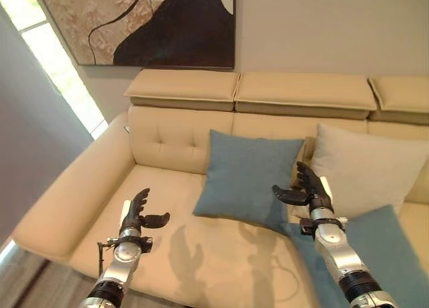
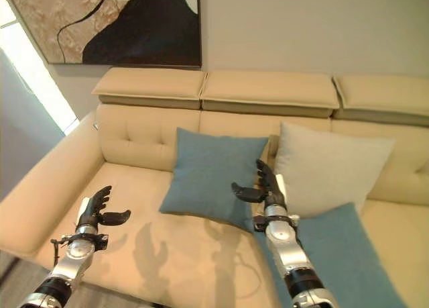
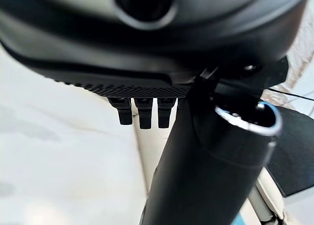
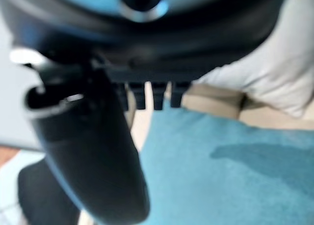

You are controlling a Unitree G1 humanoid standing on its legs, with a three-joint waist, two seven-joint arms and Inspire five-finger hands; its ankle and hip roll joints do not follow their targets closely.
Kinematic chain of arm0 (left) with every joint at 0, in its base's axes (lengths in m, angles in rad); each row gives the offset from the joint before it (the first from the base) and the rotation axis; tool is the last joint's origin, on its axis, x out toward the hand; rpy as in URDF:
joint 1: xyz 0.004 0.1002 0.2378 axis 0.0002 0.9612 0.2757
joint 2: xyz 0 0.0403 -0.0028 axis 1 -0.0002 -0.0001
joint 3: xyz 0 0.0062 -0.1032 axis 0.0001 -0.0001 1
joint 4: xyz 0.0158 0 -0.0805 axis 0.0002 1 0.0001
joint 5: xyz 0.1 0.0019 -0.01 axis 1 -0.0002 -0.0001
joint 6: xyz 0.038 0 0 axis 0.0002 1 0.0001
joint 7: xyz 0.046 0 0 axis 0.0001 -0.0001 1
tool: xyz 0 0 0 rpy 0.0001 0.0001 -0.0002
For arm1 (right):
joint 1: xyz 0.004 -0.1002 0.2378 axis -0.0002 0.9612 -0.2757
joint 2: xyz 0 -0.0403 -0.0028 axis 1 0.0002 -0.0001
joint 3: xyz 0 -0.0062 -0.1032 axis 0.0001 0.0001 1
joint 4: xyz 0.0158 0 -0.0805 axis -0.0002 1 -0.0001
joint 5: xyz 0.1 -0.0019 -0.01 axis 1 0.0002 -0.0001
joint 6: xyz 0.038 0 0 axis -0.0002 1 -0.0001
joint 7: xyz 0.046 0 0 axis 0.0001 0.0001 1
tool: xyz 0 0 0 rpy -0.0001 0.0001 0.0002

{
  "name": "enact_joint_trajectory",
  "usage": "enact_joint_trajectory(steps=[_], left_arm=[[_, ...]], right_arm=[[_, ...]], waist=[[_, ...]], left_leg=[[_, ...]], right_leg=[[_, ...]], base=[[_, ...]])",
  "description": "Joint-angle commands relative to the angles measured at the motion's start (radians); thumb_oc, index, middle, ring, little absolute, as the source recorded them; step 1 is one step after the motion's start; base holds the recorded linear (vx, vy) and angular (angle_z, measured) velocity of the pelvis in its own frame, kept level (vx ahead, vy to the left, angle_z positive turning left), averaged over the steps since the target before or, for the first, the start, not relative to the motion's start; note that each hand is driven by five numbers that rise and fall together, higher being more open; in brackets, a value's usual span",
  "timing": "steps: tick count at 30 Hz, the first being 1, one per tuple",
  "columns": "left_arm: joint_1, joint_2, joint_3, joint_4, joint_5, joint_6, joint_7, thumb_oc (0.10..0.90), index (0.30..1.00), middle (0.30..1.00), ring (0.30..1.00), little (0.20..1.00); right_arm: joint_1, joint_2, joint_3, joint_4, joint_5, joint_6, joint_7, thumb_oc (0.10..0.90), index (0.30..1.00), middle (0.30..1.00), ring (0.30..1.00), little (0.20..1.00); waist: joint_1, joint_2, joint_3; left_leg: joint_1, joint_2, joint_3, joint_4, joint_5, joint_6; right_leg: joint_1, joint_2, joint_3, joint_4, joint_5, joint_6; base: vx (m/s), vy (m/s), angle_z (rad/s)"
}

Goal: Pick up all the scattered cushions and arrange them neatly on the sofa.

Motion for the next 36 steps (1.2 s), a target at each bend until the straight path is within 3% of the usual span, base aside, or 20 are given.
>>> enact_joint_trajectory(steps=[1,8,14,17,25,33,35,36], left_arm=[[-0.198,0.058,-0.023,-0.082,-0.015,-0.079,0.067,0.800,0.900,0.900,0.900,0.900],[-0.527,0.015,-0.113,-0.011,-0.117,-0.113,0.126,0.800,0.900,0.900,0.900,0.900],[-0.746,0.033,-0.154,0.094,-0.178,-0.124,0.144,0.800,0.900,0.900,0.900,0.900],[-0.813,0.024,-0.180,0.141,-0.207,-0.112,0.137,0.800,0.900,0.900,0.900,0.900],[-0.884,-0.022,-0.202,0.268,-0.289,-0.080,0.082,0.800,0.900,0.900,0.900,0.900],[-1.002,-0.106,-0.151,0.436,-0.627,-0.034,-0.041,0.800,0.900,0.900,0.900,0.900],[-1.007,-0.152,-0.144,0.420,-0.723,-0.007,-0.118,0.750,0.825,0.825,0.825,0.825],[-1.008,-0.152,-0.143,0.420,-0.723,-0.007,-0.118,0.595,0.592,0.592,0.592,0.592]], right_arm=[[-0.140,-0.048,-0.032,-0.032,-0.045,-0.070,-0.087,0.800,0.900,0.900,0.900,0.900],[-0.495,-0.092,0.034,0.060,-0.117,-0.032,-0.227,0.800,0.900,0.900,0.900,0.900],[-0.761,-0.145,0.085,0.219,-0.116,-0.001,-0.304,0.800,0.900,0.900,0.900,0.900],[-0.844,-0.138,0.123,0.293,-0.087,0.023,-0.297,0.800,0.900,0.900,0.900,0.900],[-0.913,-0.051,0.203,0.397,0.073,0.003,-0.206,0.800,0.900,0.900,0.900,0.900],[-1.087,0.061,0.299,0.637,0.397,0.019,-0.076,0.800,0.900,0.900,0.900,0.900],[-1.080,0.102,0.325,0.630,0.523,0.025,0.022,0.800,0.900,0.900,0.900,0.900],[-1.082,0.102,0.326,0.631,0.524,0.025,0.023,0.800,0.900,0.900,0.900,0.900]], waist=[[0.008,-0.036,-0.058],[-0.028,0.011,0.051],[-0.022,0.006,0.097],[-0.023,0.011,0.123],[-0.021,0.008,0.172],[-0.019,-0.003,0.212],[-0.019,-0.009,0.224],[-0.019,-0.009,0.224]], left_leg=[[-0.076,0.030,-0.005,0.013,0.024,-0.007],[-0.264,0.003,0.026,0.029,0.026,0.005],[-0.386,-0.010,0.038,0.038,0.044,0.007],[-0.421,-0.014,0.041,0.036,0.051,0.006],[-0.486,-0.026,0.045,0.046,0.060,0.002],[-0.576,-0.026,0.048,0.054,0.084,-0.015],[-0.592,-0.027,0.046,0.057,0.085,-0.018],[-0.597,-0.027,0.046,0.058,0.090,-0.019]], right_leg=[[0.045,-0.051,0.027,0.066,-0.107,0.064],[-0.245,-0.074,0.082,0.121,-0.051,0.097],[-0.380,-0.082,0.103,0.149,-0.029,0.107],[-0.420,-0.085,0.109,0.153,-0.022,0.110],[-0.487,-0.097,0.112,0.149,0.002,0.118],[-0.559,-0.101,0.102,0.131,0.034,0.121],[-0.573,-0.099,0.100,0.133,0.031,0.119],[-0.577,-0.098,0.101,0.131,0.037,0.120]], base=[[-0.07,0.171,-0.35],[-0.27,0.149,-0.17],[-0.10,0.041,-0.13],[-0.03,0.023,-0.05],[-0.01,0.001,-0.06],[0.00,0.000,0.00],[0.00,0.000,0.00],[0.00,0.000,0.00]])
